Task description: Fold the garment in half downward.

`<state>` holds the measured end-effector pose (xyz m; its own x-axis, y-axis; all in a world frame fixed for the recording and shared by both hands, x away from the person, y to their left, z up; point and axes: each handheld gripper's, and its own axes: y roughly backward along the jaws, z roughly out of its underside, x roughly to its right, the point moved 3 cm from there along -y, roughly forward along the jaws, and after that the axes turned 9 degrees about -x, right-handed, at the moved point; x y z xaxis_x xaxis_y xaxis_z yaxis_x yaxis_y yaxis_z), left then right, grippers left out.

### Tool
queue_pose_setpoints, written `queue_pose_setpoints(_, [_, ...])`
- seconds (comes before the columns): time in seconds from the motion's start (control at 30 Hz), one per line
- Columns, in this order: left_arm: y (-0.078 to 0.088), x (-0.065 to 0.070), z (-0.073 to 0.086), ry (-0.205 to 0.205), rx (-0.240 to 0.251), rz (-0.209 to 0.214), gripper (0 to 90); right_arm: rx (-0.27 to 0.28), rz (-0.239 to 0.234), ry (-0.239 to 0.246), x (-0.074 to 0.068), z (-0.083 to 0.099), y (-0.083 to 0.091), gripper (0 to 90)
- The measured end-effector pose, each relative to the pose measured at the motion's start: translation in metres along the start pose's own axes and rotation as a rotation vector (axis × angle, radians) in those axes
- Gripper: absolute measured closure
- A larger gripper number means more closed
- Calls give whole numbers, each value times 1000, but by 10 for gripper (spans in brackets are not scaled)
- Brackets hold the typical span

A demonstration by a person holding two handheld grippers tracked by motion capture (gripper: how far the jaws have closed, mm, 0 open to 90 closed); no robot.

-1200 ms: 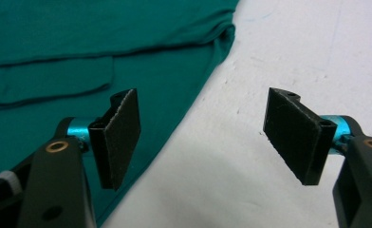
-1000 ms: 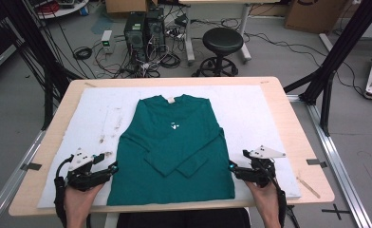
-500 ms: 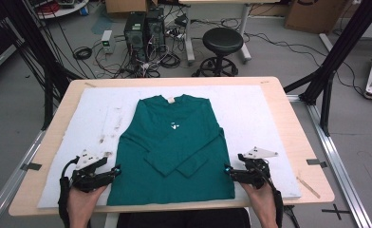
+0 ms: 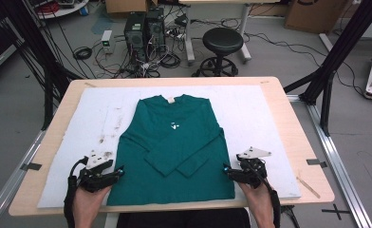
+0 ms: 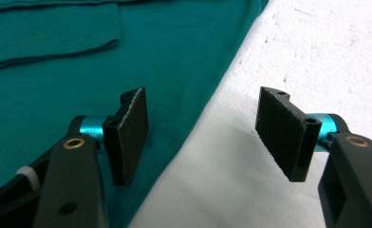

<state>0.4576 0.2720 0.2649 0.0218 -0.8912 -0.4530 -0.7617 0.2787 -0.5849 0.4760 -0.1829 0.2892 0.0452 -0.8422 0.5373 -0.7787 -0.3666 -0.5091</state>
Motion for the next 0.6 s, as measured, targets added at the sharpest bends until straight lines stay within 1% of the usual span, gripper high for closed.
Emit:
queue_pose_setpoints(0.03, [0, 1, 0, -5, 0, 2, 560, -1, -4, 5, 0, 0, 0, 358])
queue_pose_setpoints(0.07, [0, 2, 0, -6, 3, 4, 560, -1, -4, 5, 0, 0, 0, 358])
queue_pose_setpoints(0.1, [0, 2, 0, -4, 3, 9, 595, -3, -6, 4, 0, 0, 0, 359])
queue_pose_setpoints(0.2, [0, 2, 1, 14, 6, 14, 609, -3, -11, 4, -1, -1, -1, 358])
queue_pose_setpoints(0.27, [1, 3, 1, 12, 7, 16, 642, -7, -15, 6, -2, -1, -1, 359])
queue_pose_setpoints(0.3, [1, 5, 1, 0, 9, 19, 693, -15, -15, 4, -3, -2, -2, 360])
queue_pose_setpoints(0.33, [1, 6, 1, -8, 9, 19, 693, -15, -15, 4, -3, -2, -2, 360])
queue_pose_setpoints(0.4, [1, 7, 1, -14, 12, 23, 729, -17, -3, -8, -2, -2, -3, 360])
queue_pose_setpoints(0.43, [1, 7, 2, -13, 13, 30, 757, -18, -1, -15, -1, -2, -3, 376])
queue_pose_setpoints(0.47, [1, 7, 2, -12, 12, 33, 757, -18, -1, -15, -1, -2, -3, 376])
queue_pose_setpoints(0.57, [0, 6, 2, -4, 19, 42, 785, -20, -6, -4, -3, -3, -3, 434])
queue_pose_setpoints(0.6, [0, 6, 2, -3, 20, 42, 785, -20, -6, -4, -3, -3, -3, 434])
